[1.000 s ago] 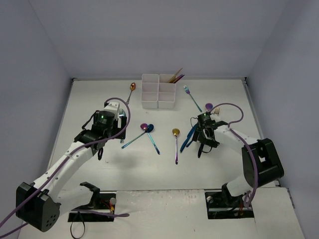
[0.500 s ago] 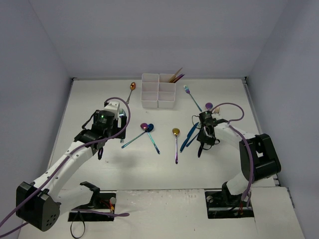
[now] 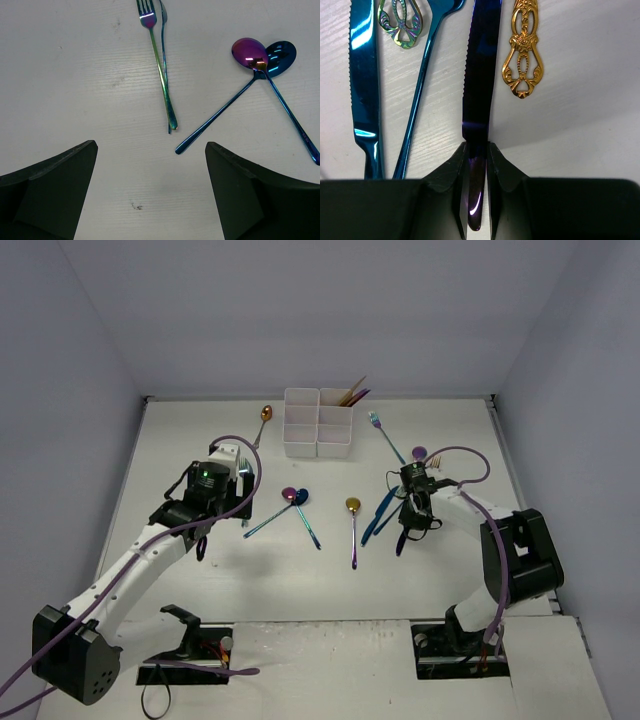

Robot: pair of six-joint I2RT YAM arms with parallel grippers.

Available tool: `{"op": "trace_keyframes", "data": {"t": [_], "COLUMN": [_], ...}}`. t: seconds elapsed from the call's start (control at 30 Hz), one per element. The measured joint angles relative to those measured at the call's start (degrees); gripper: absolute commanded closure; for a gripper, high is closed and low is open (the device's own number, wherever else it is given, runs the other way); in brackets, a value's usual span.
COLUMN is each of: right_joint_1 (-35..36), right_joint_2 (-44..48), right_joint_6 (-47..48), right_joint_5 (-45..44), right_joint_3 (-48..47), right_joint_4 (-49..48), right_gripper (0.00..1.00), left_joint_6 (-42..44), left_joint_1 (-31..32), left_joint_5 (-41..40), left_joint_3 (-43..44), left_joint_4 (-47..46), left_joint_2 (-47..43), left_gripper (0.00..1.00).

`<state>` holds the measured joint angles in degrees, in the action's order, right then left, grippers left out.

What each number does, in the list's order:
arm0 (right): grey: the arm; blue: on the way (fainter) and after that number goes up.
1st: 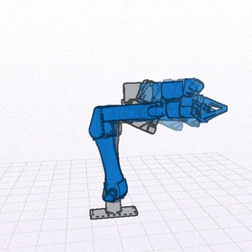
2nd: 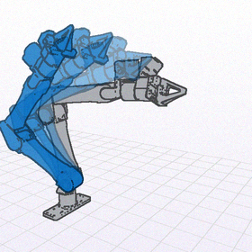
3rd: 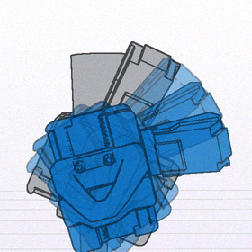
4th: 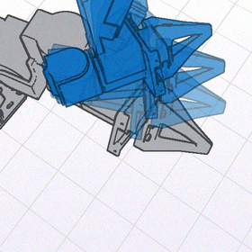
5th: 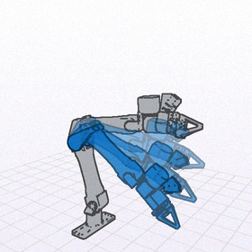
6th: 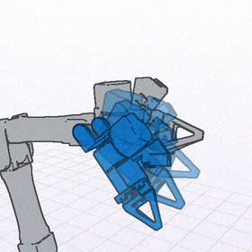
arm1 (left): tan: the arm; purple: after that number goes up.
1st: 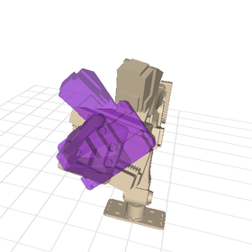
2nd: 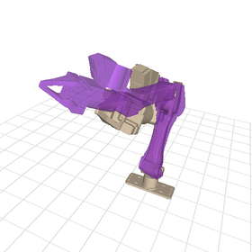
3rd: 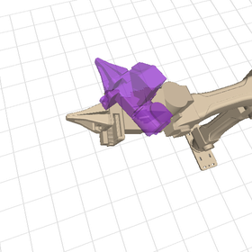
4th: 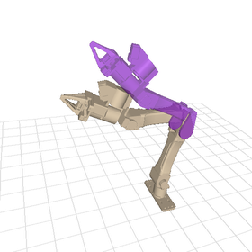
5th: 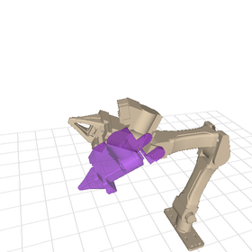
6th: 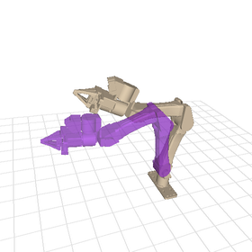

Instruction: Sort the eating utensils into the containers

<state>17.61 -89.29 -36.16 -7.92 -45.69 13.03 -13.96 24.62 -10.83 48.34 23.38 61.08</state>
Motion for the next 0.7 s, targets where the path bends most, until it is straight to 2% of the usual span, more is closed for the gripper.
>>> {"op": "trace_keyframes", "data": {"t": [0.2,0.5,0.7], "right_joint_1": [0.06,0.47,2.32], "right_joint_2": [5.14,14.52,13.26], "right_joint_6": [0.30,1.17,3.57], "right_joint_5": [-0.19,-3.67,-5.30], "right_joint_3": [-1.12,-14.14,-24.76], "right_joint_4": [4.91,9.61,3.93], "right_gripper": [1.00,1.00,1.00], "left_joint_6": [0.00,0.00,0.00], "left_joint_1": [0.00,0.00,0.00], "left_joint_5": [-0.04,-0.20,-0.52], "left_joint_3": [0.10,0.22,0.22], "left_joint_4": [0.04,0.00,0.02], "left_joint_2": [0.00,0.00,0.00], "left_gripper": [0.13,0.13,0.13]}}
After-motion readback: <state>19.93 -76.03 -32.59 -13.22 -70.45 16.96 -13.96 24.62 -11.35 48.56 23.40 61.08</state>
